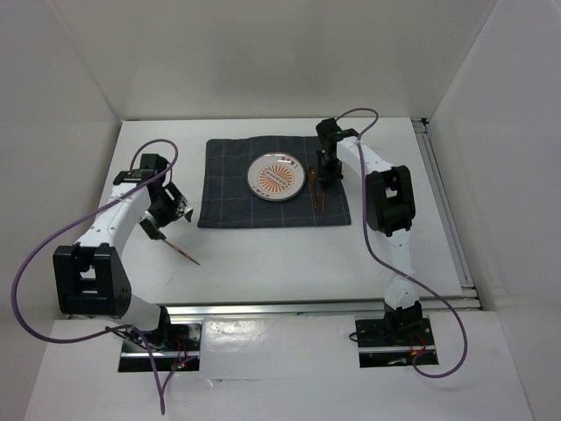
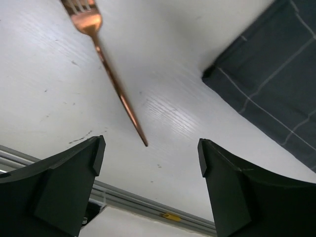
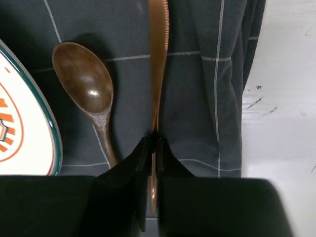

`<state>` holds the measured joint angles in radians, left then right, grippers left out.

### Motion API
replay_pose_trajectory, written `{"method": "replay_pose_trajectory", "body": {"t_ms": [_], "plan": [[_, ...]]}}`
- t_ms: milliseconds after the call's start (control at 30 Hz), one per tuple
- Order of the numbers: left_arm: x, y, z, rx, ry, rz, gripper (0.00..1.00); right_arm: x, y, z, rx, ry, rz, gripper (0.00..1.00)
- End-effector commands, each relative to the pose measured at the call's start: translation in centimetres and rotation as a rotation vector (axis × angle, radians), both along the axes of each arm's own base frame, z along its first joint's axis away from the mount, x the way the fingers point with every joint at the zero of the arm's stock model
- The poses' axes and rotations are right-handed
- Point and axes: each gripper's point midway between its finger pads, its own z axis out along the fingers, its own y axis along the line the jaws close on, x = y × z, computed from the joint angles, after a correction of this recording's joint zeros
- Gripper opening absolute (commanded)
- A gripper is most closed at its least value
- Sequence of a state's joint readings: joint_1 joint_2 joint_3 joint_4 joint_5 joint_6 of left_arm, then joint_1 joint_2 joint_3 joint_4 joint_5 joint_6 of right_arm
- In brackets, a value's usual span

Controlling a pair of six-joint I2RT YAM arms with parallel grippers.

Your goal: Set the dinner table for one person

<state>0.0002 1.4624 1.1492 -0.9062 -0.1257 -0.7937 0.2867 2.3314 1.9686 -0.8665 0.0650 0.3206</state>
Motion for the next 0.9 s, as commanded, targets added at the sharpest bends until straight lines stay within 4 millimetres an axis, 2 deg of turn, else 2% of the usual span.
{"method": "replay_pose_trajectory", "body": {"t_ms": [0, 33, 67, 200, 233, 300, 333, 400, 433, 567, 733, 767, 867], "plan": [[-0.7, 1.4, -0.5, -0.029, 0.015, 0.068, 0.95, 1.7, -0.2, 2.9, -0.027, -0.076, -0.004, 0.17], [-0.7, 1.7, -0.8, -0.030, 0.027, 0.080, 0.95, 1.7, -0.2, 2.9, -0.027, -0.076, -0.004, 0.25], [-0.9, 1.9, -1.6, -0.040, 0.048, 0.091, 0.94, 1.8, -0.2, 3.5, -0.024, -0.088, -0.004, 0.40], [-1.6, 2.9, -3.2, -0.062, 0.094, 0.176, 0.92, 1.9, -0.3, 6.4, -0.004, -0.155, -0.032, 0.66], [-1.7, 3.4, -3.5, -0.068, 0.091, 0.219, 0.92, 2.0, -0.3, 8.2, 0.007, -0.188, -0.033, 0.67], [-1.5, 4.0, -4.2, -0.060, 0.087, 0.254, 0.88, 1.7, -0.3, 9.5, 0.018, -0.210, -0.042, 0.68], [-1.2, 4.3, -4.5, -0.060, 0.086, 0.267, 0.87, 1.4, -0.2, 10.9, 0.033, -0.231, -0.039, 0.70], [-1.1, 4.4, -5.3, -0.061, 0.106, 0.267, 0.86, 0.9, -0.2, 11.7, 0.046, -0.243, -0.035, 0.70], [-1.3, 4.4, -6.5, -0.060, 0.152, 0.298, 0.84, 0.9, -0.5, 13.1, 0.066, -0.268, -0.048, 0.71], [-0.4, 3.9, -8.0, -0.102, 0.188, 0.337, 0.79, 0.1, -0.7, 13.7, 0.066, -0.268, -0.048, 0.72], [-1.0, 4.1, -10.3, -0.086, 0.225, 0.392, 0.72, -1.0, -1.7, 13.6, 0.048, -0.253, -0.063, 0.72], [-0.8, 4.6, -10.4, -0.076, 0.213, 0.412, 0.61, -1.0, -1.9, 14.1, 0.042, -0.264, -0.068, 0.72], [-0.5, 5.2, -10.4, -0.045, 0.218, 0.394, 0.27, -1.8, -2.9, 13.7, 0.016, -0.246, -0.085, 0.72]]}}
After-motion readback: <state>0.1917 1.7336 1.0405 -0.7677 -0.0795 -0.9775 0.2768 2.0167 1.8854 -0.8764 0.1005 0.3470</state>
